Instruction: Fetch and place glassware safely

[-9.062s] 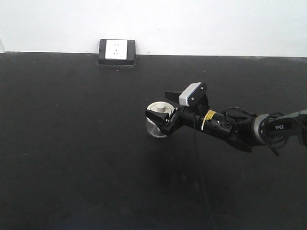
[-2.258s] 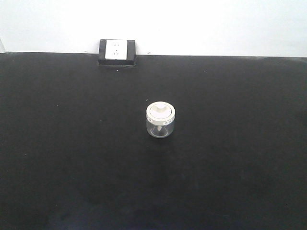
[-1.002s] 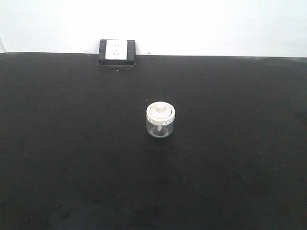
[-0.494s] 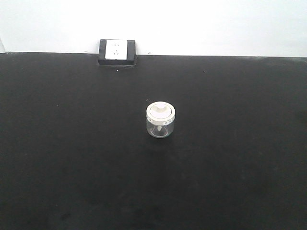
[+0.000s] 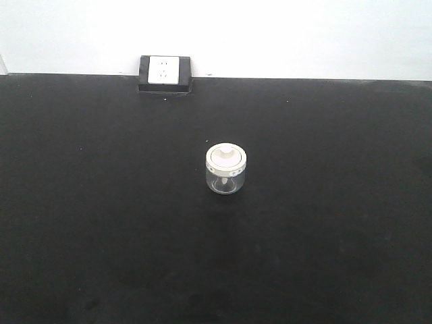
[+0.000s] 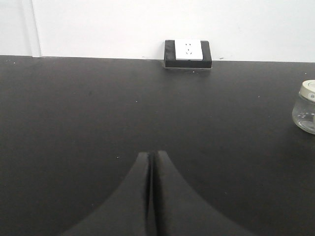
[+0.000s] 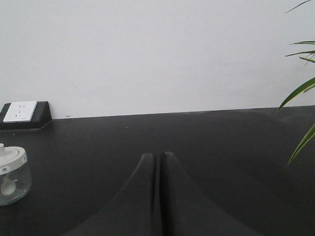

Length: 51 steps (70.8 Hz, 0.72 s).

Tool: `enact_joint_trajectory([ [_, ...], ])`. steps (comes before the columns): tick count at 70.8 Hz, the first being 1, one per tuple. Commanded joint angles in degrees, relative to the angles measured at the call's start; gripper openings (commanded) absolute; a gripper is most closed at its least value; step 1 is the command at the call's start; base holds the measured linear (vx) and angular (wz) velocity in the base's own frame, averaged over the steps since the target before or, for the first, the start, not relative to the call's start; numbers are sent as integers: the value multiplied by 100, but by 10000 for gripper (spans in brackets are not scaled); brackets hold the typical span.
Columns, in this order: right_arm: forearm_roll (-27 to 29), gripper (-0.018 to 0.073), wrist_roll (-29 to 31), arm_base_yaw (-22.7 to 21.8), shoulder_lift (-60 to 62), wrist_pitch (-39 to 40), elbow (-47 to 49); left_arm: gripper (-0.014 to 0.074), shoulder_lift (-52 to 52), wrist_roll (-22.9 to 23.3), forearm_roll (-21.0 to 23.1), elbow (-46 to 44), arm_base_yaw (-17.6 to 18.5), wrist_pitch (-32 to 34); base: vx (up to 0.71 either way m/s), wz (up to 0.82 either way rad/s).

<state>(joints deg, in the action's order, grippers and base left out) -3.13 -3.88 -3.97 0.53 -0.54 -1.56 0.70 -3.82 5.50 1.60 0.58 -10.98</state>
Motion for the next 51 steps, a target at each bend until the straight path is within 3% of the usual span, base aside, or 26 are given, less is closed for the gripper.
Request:
enact_joint_trajectory([
  [1,-33,-3,20,-31,79,419,-113,-7,67,-6,63,168,30,427,0,0],
  [51,-33,-3,20,-31,79,419,-113,-7,67,-6,63,168,30,427,0,0],
])
